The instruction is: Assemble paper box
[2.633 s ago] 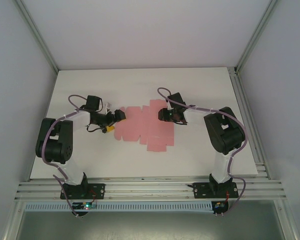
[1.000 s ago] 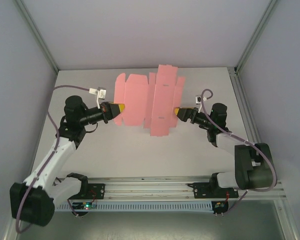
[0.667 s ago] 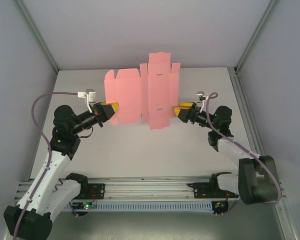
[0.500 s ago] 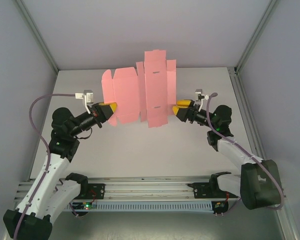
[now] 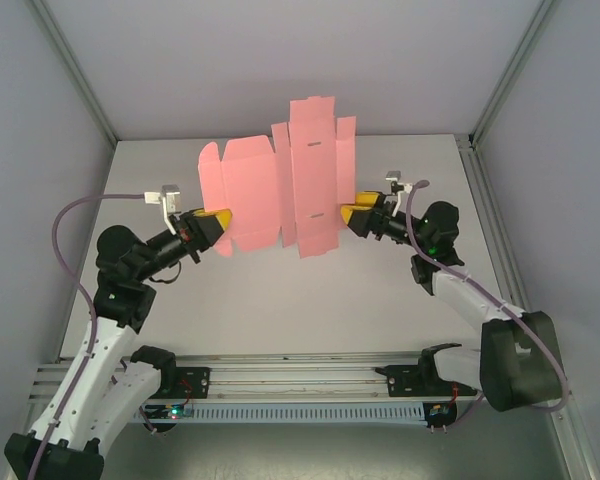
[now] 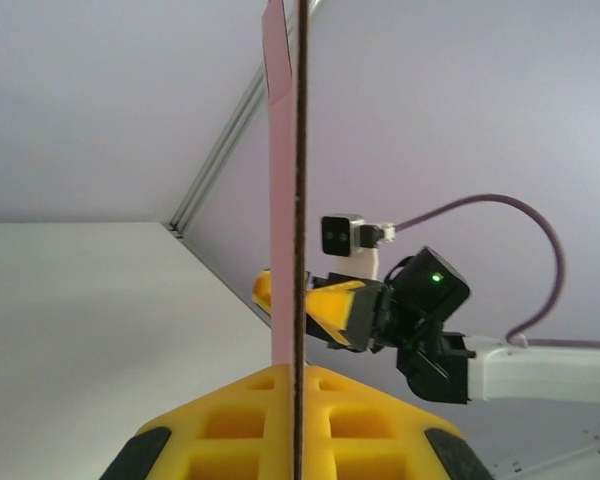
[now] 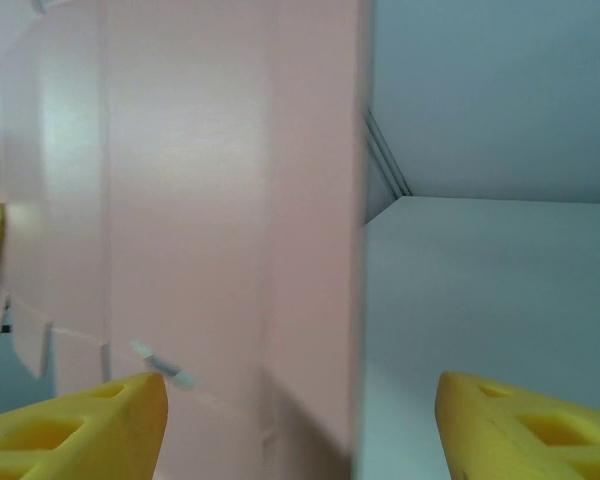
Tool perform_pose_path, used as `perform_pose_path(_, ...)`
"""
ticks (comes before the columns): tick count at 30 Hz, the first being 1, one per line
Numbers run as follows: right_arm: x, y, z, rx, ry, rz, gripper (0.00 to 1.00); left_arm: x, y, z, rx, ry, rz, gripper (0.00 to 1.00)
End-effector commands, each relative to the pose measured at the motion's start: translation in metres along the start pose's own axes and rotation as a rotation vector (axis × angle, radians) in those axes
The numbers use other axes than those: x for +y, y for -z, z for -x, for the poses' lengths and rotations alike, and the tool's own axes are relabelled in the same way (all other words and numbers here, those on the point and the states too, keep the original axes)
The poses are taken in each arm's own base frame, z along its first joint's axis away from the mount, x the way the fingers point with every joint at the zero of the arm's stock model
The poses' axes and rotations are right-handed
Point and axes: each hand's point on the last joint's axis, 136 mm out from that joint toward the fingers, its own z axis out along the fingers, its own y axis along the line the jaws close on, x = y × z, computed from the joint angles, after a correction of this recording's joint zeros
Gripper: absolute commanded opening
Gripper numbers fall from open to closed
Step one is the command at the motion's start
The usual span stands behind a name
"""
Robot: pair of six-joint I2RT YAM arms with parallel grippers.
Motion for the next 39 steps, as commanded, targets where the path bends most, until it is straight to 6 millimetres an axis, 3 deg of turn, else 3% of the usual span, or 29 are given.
perform_pose_path(1, 0.006, -0.008, 0.01, -0.005, 0.049, 0.055, 0.71, -0.021, 0.004, 0.008, -0.031, -0.074, -0.059, 0.0)
perform_pose_path(2, 0.008, -0.009, 0.011, -0.008, 0.052, 0.069, 0.69, -0.022, 0.005, 0.007, -0.032, -0.075, -0.056, 0.0)
perform_pose_path(6, 0.013, -0.01, 0.014, -0.014, 0.051, 0.104, 0.39, -0.015, 0.005, 0.007, -0.036, -0.064, -0.02, 0.0)
perform_pose_path(8, 0.017, -0.009, 0.014, -0.015, 0.064, 0.119, 0.3, -0.011, 0.004, 0.005, -0.033, -0.057, -0.011, 0.0)
perform_pose_path(16, 0.041, -0.007, 0.023, -0.014, 0.117, 0.176, 0.28, 0.0, 0.002, 0.002, -0.034, -0.033, 0.028, 0.0)
perform_pose_path(23, 0.047, -0.004, 0.027, -0.019, 0.141, 0.162, 0.12, 0.012, 0.004, 0.001, -0.048, -0.018, 0.091, 0.0)
perform_pose_path(29, 0.053, -0.003, 0.031, -0.008, 0.171, 0.133, 0.18, 0.02, 0.005, -0.006, -0.031, -0.01, 0.118, 0.0)
perform_pose_path(34, 0.064, -0.007, 0.033, 0.021, 0.179, 0.155, 0.02, 0.025, 0.006, -0.01, -0.023, -0.002, 0.141, 0.0)
perform_pose_path(39, 0.058, -0.006, 0.029, 0.051, 0.207, 0.073, 0.0, 0.032, 0.009, -0.015, -0.006, 0.009, 0.189, 0.0)
